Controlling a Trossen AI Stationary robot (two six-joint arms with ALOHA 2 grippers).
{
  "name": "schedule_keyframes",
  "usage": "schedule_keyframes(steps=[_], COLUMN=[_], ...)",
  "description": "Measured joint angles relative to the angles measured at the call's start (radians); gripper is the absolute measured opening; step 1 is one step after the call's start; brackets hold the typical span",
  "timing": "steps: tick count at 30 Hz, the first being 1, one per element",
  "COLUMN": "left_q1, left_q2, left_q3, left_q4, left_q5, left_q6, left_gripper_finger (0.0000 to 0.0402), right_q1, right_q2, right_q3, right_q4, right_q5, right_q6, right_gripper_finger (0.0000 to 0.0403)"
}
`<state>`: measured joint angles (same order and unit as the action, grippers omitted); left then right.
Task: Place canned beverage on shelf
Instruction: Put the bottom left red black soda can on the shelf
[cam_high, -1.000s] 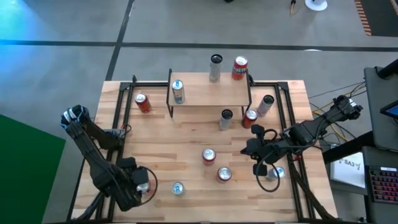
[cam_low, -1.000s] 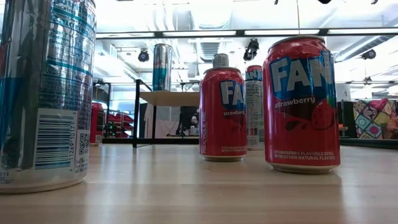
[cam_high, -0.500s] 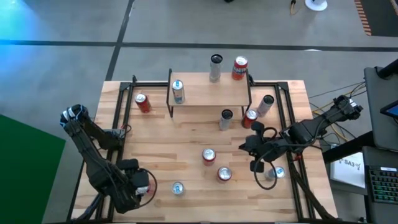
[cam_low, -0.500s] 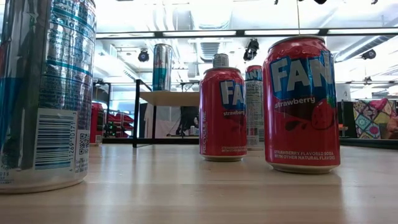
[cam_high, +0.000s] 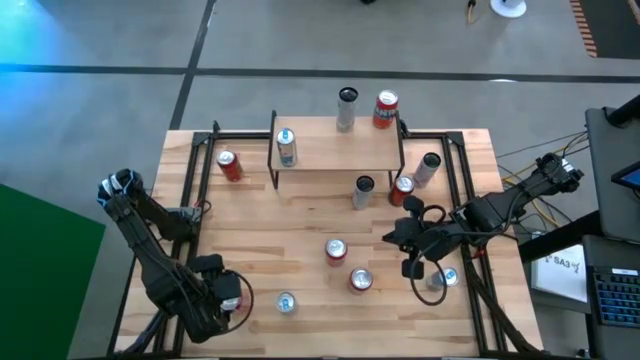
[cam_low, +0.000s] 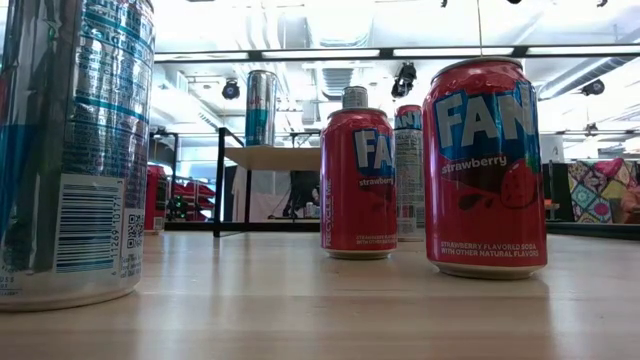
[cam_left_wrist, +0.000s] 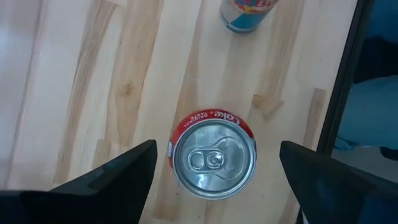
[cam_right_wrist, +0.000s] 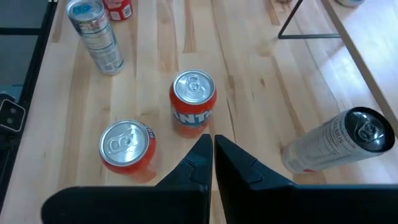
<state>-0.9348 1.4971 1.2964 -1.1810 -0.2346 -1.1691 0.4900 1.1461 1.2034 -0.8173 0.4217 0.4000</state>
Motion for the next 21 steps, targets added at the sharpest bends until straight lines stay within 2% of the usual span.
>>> schedule_keyframes(steps=[3,9,15,21], left_q1=[0.0,0.0,0.0,-0.005], left_q2=[0.003,0.01,0.018,0.018], left_q3=[0.0,0.0,-0.018,-0.052], left_q4=[0.018,0.023,0.049,0.058], left_q5=[0.001,0.062,0.034,0.035], left_q6=[-0.018,-0.092,-0.046,-0.049], left_gripper_finger=[0.034,0.0395,0.0375,0.0373], right_q1=[0.0,0.0,0.0,0.0], right_q2=[0.0,0.0,0.0,0.0], right_q3=[0.0,0.0,0.0,0.0], right_q4=[0.0,0.0,0.001,0.006], right_q5=[0.0,-0.001,-0.001,-0.001], right_q6=[0.0,-0.005,-0.003,-0.003], right_gripper_finger=[0.0009,0.0009,0.0009,0.0009])
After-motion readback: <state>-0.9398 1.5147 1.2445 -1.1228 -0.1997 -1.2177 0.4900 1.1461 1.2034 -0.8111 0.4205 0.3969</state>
